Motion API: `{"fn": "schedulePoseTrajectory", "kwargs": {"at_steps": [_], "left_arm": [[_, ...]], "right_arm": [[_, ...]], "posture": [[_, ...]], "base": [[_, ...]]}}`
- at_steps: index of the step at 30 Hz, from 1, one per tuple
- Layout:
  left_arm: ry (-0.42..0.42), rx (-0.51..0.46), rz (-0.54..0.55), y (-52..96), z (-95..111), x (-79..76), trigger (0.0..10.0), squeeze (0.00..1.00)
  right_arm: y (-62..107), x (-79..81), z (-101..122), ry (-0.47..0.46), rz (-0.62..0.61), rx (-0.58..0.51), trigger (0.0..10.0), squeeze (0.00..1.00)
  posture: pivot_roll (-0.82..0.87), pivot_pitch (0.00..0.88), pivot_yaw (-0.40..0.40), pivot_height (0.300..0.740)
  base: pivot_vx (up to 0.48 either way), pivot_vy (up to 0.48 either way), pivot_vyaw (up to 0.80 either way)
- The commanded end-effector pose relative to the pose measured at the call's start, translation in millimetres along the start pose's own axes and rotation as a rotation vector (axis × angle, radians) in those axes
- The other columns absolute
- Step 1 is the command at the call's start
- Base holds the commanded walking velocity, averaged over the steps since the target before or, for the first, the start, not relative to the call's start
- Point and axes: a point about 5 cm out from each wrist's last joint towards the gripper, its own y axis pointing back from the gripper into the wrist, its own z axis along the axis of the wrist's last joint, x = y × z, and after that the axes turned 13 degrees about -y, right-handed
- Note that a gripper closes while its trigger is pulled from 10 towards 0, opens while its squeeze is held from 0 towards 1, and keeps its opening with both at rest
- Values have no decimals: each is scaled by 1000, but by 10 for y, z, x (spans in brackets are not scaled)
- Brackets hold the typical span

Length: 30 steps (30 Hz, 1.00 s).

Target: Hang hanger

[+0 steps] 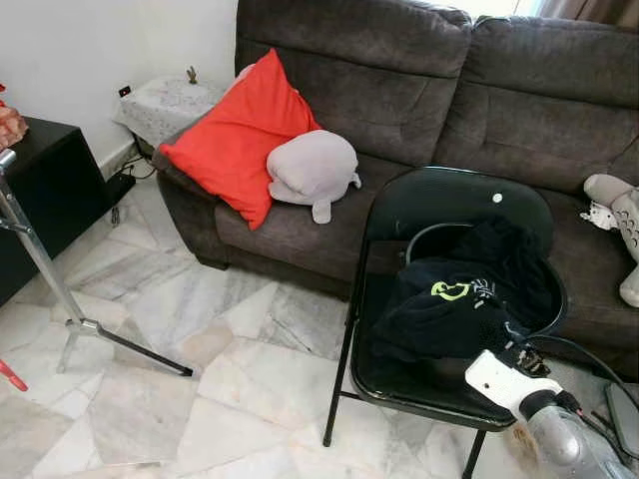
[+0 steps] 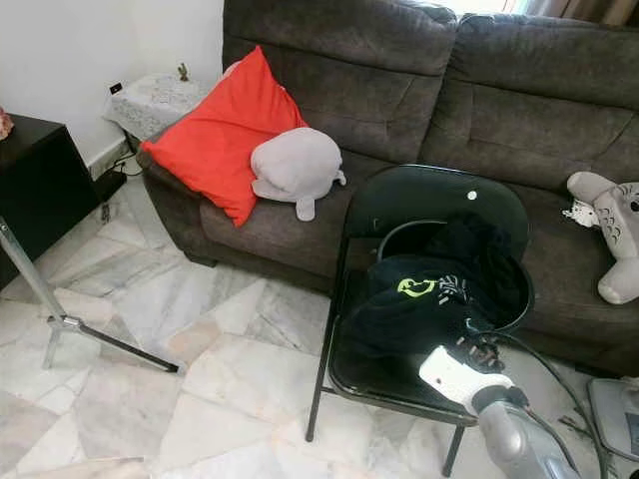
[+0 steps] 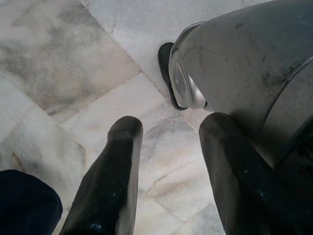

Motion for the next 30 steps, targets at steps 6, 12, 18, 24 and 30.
{"fn": "schedulePoseTrajectory", "kwargs": {"at_steps": [6, 12, 18, 24, 30], "left_arm": [[2, 2, -9, -3, -4, -44, 10000, 0], [0, -1, -9, -3, 1, -45, 10000, 0], [-3, -2, -7, -5, 7, -49, 10000, 0], [-1, -4, -8, -8, 15, -51, 10000, 0], [-6, -4, -12, -10, 23, -49, 10000, 0]], "right_arm": [[2, -38, -28, 11, -2, -8, 0, 0], [-19, -103, 18, -5, -27, -31, 0, 0], [-55, -233, 107, -41, -68, -70, 0, 0], [-73, -281, 133, -82, -81, -77, 0, 0], [-76, -437, 186, -179, -124, -100, 0, 0]], "posture": [[10, 124, -61, 740], [6, 126, -62, 740], [2, 125, -64, 740], [2, 127, -64, 740], [-9, 130, -62, 740]], "base": [[0, 0, 0], [0, 0, 0], [0, 0, 0], [0, 0, 0], [0, 0, 0]]}}
